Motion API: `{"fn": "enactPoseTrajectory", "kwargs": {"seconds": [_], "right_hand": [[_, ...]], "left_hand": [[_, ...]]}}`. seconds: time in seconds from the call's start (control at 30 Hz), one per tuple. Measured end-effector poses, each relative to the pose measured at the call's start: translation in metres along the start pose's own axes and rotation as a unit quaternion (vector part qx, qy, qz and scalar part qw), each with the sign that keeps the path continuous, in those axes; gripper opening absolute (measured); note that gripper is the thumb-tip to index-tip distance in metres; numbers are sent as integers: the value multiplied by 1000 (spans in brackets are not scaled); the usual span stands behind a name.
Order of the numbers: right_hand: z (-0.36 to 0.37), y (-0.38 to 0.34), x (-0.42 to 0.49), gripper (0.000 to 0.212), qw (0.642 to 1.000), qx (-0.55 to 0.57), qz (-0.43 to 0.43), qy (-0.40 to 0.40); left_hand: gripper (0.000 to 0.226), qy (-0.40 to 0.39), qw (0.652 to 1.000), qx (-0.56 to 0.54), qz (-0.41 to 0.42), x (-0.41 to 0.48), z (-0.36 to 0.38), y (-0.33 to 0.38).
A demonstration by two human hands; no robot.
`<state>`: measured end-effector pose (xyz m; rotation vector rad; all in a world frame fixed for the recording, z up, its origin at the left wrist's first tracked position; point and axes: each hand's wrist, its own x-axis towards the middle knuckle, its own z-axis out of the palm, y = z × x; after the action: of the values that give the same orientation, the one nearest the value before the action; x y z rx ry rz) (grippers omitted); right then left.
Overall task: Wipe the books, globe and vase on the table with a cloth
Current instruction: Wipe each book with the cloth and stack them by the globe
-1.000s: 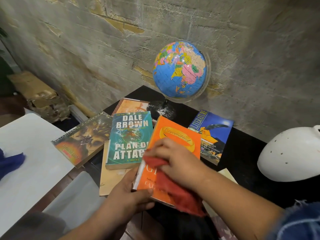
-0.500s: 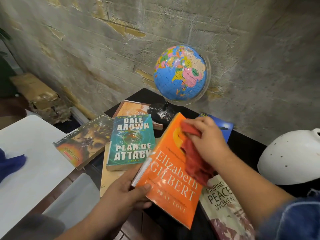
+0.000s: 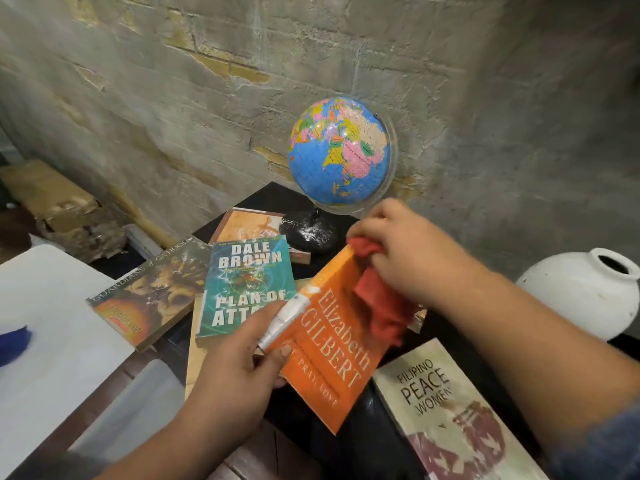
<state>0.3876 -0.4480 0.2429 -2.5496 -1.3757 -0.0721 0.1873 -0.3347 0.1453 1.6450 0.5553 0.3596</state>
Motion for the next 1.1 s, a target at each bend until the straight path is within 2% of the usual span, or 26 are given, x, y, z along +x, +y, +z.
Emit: {"fn": "enactPoseTrajectory", "kwargs": {"seconds": [0.07, 0.13, 0.23, 0.33, 0.4, 0.47, 0.53, 0.6, 0.67, 0.7, 0.77, 0.83, 0.9, 0.93, 1.0, 1.1], "right_hand": [[-6, 23, 7, 34, 997, -31, 56, 31], [-5, 24, 2, 34, 996, -28, 63, 54], [17, -16, -23, 45, 997, 50, -22, 53], [54, -50, -58, 45, 980, 139, -142, 5], [71, -42, -68, 46, 975, 156, -158, 11], [75, -18, -63, 53, 977, 176, -103, 61], [72, 12, -51, 57, 977, 182, -1, 115], [64, 42, -39, 51, 969, 164, 105, 150], [58, 55, -34, 44, 962, 138, 173, 157], [56, 53, -35, 44, 965, 128, 176, 145], [58, 32, -42, 47, 979, 126, 118, 108], [65, 4, -57, 47, 989, 138, 2, 43], [75, -17, -74, 46, 983, 140, -117, -28], [79, -19, -80, 46, 977, 142, -150, -52], [82, -10, -84, 49, 974, 154, -155, -66], [81, 23, -79, 49, 983, 172, -64, 10]], "left_hand": [[63, -8, 1000, 10, 9, -2, 2, 3], [61, -9, 1000, 5, 12, -3, 3, 5], [49, 0, 999, -39, -15, -1, 5, 3], [46, -4, 993, -104, -56, 3, 5, 3], [44, -9, 990, -124, -68, 4, 2, 2], [41, -18, 987, -137, -83, 4, -3, 0], [39, -28, 983, -153, -95, 4, -9, 0], [39, -46, 982, -156, -100, 3, -12, -1], [39, -53, 980, -162, -105, 2, -11, -2], [38, -52, 978, -167, -109, 2, -10, -2], [37, -48, 975, -182, -118, 3, -7, -4], [35, -41, 971, -199, -125, 5, -4, -5], [36, -26, 969, -210, -125, 7, -3, -6], [37, -21, 969, -212, -123, 8, -3, -7], [43, -15, 969, -214, -122, 9, -6, -8], [40, -7, 967, -221, -129, 9, -12, -7]]}}
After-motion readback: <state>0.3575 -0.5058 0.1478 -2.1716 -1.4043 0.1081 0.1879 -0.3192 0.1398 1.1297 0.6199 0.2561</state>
